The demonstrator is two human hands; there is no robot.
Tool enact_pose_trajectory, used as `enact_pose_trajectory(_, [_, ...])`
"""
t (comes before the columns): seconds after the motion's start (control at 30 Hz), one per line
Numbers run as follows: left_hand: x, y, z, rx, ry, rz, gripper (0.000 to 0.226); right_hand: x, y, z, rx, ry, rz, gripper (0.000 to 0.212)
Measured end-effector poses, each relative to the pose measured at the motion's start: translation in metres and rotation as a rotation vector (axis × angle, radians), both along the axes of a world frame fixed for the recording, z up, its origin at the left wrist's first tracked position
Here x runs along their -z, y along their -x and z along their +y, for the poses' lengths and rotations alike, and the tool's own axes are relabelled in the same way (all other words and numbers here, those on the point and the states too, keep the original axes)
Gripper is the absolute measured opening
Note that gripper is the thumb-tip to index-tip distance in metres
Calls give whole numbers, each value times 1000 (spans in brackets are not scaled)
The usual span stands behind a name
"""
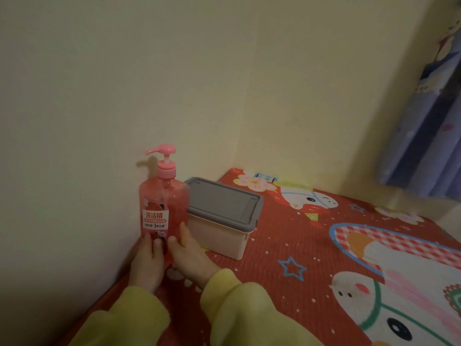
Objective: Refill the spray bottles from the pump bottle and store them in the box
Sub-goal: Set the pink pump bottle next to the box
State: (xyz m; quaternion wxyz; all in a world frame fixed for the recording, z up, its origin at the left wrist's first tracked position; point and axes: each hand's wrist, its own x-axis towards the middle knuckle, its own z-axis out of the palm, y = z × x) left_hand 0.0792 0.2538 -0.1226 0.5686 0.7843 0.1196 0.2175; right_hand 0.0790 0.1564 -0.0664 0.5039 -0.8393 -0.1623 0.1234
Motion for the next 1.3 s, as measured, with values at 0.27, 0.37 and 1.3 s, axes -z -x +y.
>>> enact_pose_trajectory(0.27, [-1,3,-3,-28,-17,-16,70,10,-7,6,-4,16,12,63])
enact_pose_trajectory(0.37, [-2,3,-4,-29,-25,-23,71,11,-8,7,7,9,21,63])
enact_pose_trajectory(1.3, [-59,37,-55,4,-751,193,63,-15,22,-61,45,93,32,40])
